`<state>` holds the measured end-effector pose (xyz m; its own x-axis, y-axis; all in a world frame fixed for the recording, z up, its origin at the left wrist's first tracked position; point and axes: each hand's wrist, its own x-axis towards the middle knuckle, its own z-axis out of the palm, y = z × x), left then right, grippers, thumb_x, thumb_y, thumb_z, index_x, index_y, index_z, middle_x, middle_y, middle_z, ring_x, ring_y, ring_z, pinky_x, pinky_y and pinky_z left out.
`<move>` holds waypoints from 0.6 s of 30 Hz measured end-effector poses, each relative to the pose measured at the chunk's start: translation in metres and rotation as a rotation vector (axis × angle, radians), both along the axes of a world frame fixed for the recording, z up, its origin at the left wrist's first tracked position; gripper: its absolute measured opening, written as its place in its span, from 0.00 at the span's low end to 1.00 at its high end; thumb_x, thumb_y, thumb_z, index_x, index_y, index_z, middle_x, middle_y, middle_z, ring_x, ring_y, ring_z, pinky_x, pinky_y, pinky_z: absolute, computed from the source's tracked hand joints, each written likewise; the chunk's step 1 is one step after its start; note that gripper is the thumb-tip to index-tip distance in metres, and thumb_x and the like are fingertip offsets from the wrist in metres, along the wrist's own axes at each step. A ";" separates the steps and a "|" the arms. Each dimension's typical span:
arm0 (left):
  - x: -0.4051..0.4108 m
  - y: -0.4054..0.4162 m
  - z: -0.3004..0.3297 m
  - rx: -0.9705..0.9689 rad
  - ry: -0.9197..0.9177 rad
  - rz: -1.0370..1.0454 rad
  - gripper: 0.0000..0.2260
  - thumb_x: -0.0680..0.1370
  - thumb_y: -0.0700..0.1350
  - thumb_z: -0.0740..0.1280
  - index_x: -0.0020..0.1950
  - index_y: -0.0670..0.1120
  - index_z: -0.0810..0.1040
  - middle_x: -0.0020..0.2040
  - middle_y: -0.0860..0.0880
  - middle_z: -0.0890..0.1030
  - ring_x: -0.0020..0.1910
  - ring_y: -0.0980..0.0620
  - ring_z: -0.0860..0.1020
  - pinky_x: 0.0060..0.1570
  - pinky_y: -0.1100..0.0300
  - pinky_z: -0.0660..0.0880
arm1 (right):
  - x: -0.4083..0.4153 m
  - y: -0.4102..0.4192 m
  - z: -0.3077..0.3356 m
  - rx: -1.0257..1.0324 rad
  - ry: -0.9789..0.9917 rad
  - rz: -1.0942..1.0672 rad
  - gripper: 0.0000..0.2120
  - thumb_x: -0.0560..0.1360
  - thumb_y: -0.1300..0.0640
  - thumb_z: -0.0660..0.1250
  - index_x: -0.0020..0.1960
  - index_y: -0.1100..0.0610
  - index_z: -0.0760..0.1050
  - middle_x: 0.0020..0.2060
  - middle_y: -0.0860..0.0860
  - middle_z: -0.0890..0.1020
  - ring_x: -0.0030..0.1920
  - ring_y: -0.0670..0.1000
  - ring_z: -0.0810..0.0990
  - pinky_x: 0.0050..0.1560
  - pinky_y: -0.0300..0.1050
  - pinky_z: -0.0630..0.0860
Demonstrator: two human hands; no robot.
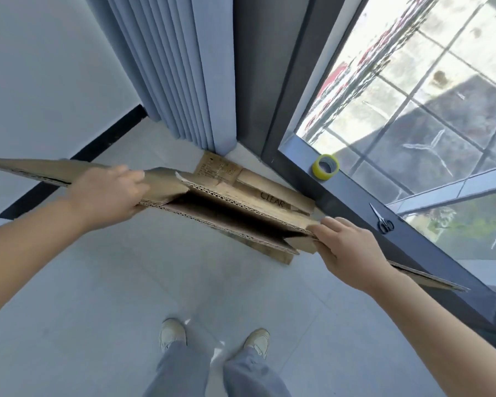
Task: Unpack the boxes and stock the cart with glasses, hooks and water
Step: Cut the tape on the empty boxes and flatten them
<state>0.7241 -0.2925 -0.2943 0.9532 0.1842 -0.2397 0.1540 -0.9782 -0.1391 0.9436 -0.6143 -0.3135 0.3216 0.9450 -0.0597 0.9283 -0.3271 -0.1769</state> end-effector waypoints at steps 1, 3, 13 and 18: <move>0.001 0.010 0.007 0.008 -0.010 0.023 0.15 0.53 0.35 0.82 0.29 0.39 0.76 0.29 0.44 0.72 0.27 0.43 0.74 0.23 0.65 0.59 | -0.004 0.005 0.006 0.034 -0.031 -0.013 0.07 0.67 0.63 0.69 0.43 0.55 0.78 0.32 0.48 0.75 0.32 0.53 0.76 0.20 0.34 0.59; 0.002 0.027 0.009 0.006 0.005 0.045 0.16 0.50 0.33 0.81 0.29 0.38 0.75 0.29 0.43 0.71 0.27 0.43 0.73 0.25 0.68 0.56 | -0.015 0.015 0.011 0.075 -0.065 -0.065 0.06 0.68 0.65 0.69 0.43 0.56 0.79 0.32 0.49 0.74 0.32 0.55 0.76 0.20 0.39 0.65; -0.050 0.090 -0.189 0.078 -0.152 -0.109 0.22 0.68 0.36 0.53 0.56 0.36 0.80 0.41 0.37 0.77 0.36 0.41 0.73 0.30 0.54 0.71 | -0.133 0.067 -0.162 -0.094 0.044 -0.361 0.21 0.59 0.67 0.78 0.50 0.61 0.81 0.35 0.54 0.76 0.34 0.56 0.77 0.20 0.41 0.66; -0.120 0.074 -0.327 0.065 0.300 0.037 0.35 0.61 0.39 0.75 0.68 0.45 0.73 0.59 0.38 0.76 0.49 0.41 0.75 0.42 0.52 0.72 | -0.221 0.066 -0.301 -0.389 0.140 -0.324 0.36 0.45 0.68 0.79 0.54 0.60 0.81 0.39 0.53 0.76 0.37 0.53 0.70 0.22 0.39 0.68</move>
